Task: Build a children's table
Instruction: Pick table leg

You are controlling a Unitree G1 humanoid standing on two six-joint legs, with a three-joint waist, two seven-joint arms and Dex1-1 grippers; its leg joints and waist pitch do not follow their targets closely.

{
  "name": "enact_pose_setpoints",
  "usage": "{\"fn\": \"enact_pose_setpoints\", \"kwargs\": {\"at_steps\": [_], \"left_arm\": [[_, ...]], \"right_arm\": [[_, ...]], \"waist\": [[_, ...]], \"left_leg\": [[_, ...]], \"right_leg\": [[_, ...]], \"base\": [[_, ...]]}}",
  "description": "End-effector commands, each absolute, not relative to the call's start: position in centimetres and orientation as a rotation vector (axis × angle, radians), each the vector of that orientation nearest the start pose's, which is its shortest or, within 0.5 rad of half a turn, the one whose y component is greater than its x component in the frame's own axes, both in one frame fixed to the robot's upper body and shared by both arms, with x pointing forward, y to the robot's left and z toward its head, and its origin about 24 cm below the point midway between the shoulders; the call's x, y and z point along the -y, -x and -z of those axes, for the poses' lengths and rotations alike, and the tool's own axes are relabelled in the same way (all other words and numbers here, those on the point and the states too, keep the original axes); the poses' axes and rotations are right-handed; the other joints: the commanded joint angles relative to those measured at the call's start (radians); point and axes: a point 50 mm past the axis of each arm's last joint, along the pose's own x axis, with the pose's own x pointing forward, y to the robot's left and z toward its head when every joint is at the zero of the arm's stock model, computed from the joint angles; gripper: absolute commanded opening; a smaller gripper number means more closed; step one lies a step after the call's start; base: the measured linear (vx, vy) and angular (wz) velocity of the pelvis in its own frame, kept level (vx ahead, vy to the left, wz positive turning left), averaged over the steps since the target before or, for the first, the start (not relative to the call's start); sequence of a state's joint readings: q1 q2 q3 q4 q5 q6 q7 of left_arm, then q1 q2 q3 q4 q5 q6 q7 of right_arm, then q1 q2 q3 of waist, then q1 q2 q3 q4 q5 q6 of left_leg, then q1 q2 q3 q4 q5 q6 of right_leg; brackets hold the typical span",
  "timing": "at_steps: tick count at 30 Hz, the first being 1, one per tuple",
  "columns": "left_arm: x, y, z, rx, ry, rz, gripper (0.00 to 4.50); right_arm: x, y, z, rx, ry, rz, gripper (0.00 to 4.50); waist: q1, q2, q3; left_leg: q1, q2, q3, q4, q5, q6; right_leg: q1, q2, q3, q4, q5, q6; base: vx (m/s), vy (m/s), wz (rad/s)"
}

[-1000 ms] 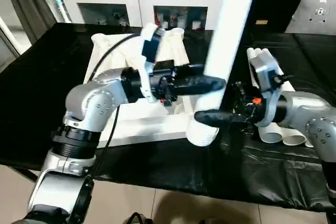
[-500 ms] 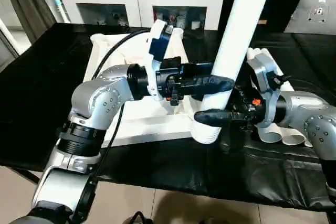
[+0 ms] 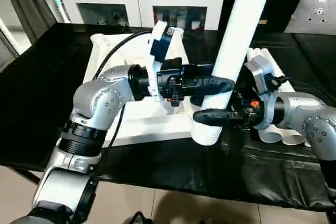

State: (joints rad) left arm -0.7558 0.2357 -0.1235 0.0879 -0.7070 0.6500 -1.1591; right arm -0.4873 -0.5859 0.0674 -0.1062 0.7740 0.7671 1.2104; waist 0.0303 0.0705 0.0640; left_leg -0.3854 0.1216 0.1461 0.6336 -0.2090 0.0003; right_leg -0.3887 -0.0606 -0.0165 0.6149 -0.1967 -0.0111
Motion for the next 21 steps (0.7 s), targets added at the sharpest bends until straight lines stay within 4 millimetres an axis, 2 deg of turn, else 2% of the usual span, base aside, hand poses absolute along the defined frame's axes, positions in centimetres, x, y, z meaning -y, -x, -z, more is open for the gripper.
{"fn": "enact_pose_setpoints", "kwargs": {"at_steps": [1, 4, 5, 6, 9, 10, 12, 13, 15, 16, 17, 18, 21], "left_arm": [[-6.0, -30.2, -20.4, 0.065, 0.219, 1.664, 1.88], [-6.0, -30.2, -20.2, 0.033, 0.226, 1.655, 1.88], [-6.0, -30.2, -20.1, 0.029, 0.23, 1.657, 1.88], [-6.0, -30.1, -20.1, 0.032, 0.235, 1.668, 2.44], [-6.2, -29.6, -20.1, 0.027, 0.246, 1.704, 2.58], [-6.3, -29.4, -20.1, 0.024, 0.254, 1.717, 2.64], [-6.4, -29.3, -20.0, 0.023, 0.261, 1.715, 2.86], [-6.5, -29.3, -19.9, 0.023, 0.262, 1.713, 2.99], [-6.8, -29.4, -19.8, 0.028, 0.299, 1.693, 3.02], [-6.9, -29.4, -19.9, 0.032, 0.312, 1.692, 3.2], [-7.1, -29.4, -20.0, 0.044, 0.338, 1.688, 3.2], [-7.2, -29.4, -20.2, 0.065, 0.38, 1.686, 3.39], [-7.7, -29.6, -20.8, 0.157, 0.511, 1.619, 3.52]], "right_arm": [[14.4, -26.8, -16.4, -0.216, -0.19, -1.558, 1.96], [14.4, -26.8, -16.3, -0.216, -0.191, -1.553, 1.96], [14.4, -26.8, -16.3, -0.216, -0.192, -1.551, 1.95], [14.4, -26.8, -16.3, -0.215, -0.193, -1.546, 1.95], [14.5, -26.9, -16.0, -0.214, -0.179, -1.522, 1.95], [14.5, -27.1, -15.8, -0.207, -0.159, -1.489, 1.95], [14.6, -27.3, -15.6, -0.201, -0.146, -1.46, 1.94], [14.6, -27.4, -15.6, -0.2, -0.147, -1.455, 1.94], [14.7, -27.4, -15.5, -0.195, -0.17, -1.441, 1.94], [14.7, -27.4, -15.5, -0.193, -0.174, -1.438, 1.94], [14.7, -27.3, -15.5, -0.185, -0.179, -1.433, 1.94], [14.7, -27.4, -15.5, -0.165, -0.189, -1.412, 1.94], [14.8, -27.5, -15.4, -0.105, -0.226, -1.341, 1.94]], "waist": [[-0.002, -0.023, -0.07], [-0.002, -0.023, -0.071], [0.0, -0.016, -0.075], [-0.001, -0.02, -0.074], [-0.001, -0.02, -0.074], [0.0, -0.015, -0.075], [-0.002, -0.017, -0.075], [-0.002, -0.013, -0.074], [-0.001, -0.013, -0.076], [0.0, -0.007, -0.076], [-0.002, -0.011, -0.077], [-0.001, -0.007, -0.077], [0.0, -0.013, -0.078]], "left_leg": [[0.014, 0.083, -0.02, -0.072, -0.07, 0.099], [0.013, 0.084, -0.021, -0.071, -0.063, 0.102], [0.015, 0.084, -0.022, -0.069, -0.061, 0.101], [0.014, 0.083, -0.021, -0.07, -0.065, 0.1], [0.013, 0.084, -0.021, -0.071, -0.067, 0.098], [0.014, 0.084, -0.022, -0.071, -0.067, 0.095], [0.015, 0.084, -0.021, -0.071, -0.073, 0.088], [0.016, 0.083, -0.021, -0.072, -0.078, 0.084], [0.016, 0.084, -0.022, -0.072, -0.077, 0.081], [0.016, 0.083, -0.022, -0.071, -0.074, 0.08], [0.015, 0.083, -0.022, -0.071, -0.075, 0.082], [0.015, 0.084, -0.022, -0.071, -0.073, 0.082], [0.014, 0.083, -0.021, -0.071, -0.082, 0.081]], "right_leg": [[0.054, -0.078, 0.032, -0.069, -0.148, -0.284], [0.054, -0.078, 0.032, -0.067, -0.134, -0.287], [0.056, -0.078, 0.032, -0.064, -0.13, -0.289], [0.055, -0.077, 0.031, -0.067, -0.131, -0.288], [0.055, -0.077, 0.032, -0.066, -0.13, -0.29], [0.056, -0.078, 0.031, -0.065, -0.132, -0.289], [0.053, -0.076, 0.031, -0.065, -0.133, -0.288], [0.052, -0.076, 0.031, -0.067, -0.134, -0.289], [0.055, -0.077, 0.032, -0.064, -0.12, -0.294], [0.055, -0.077, 0.031, -0.063, -0.113, -0.296], [0.055, -0.075, 0.031, -0.063, -0.1, -0.299], [0.055, -0.077, 0.031, -0.061, -0.092, -0.303], [0.057, -0.078, 0.03, -0.062, -0.088, -0.313]], "base": [[0.0, 0.0, 0.0], [0.0, 0.0, 0.0], [0.0, 0.0, 0.0], [0.0, 0.0, 0.0], [0.0, 0.0, 0.0], [0.0, 0.0, 0.0], [0.0, 0.0, 0.0], [0.0, 0.0, 0.0], [0.0, 0.0, 0.0], [0.0, 0.0, 0.0], [0.0, 0.0, 0.0], [0.0, 0.0, 0.0], [0.0, 0.0, 0.0]]}}
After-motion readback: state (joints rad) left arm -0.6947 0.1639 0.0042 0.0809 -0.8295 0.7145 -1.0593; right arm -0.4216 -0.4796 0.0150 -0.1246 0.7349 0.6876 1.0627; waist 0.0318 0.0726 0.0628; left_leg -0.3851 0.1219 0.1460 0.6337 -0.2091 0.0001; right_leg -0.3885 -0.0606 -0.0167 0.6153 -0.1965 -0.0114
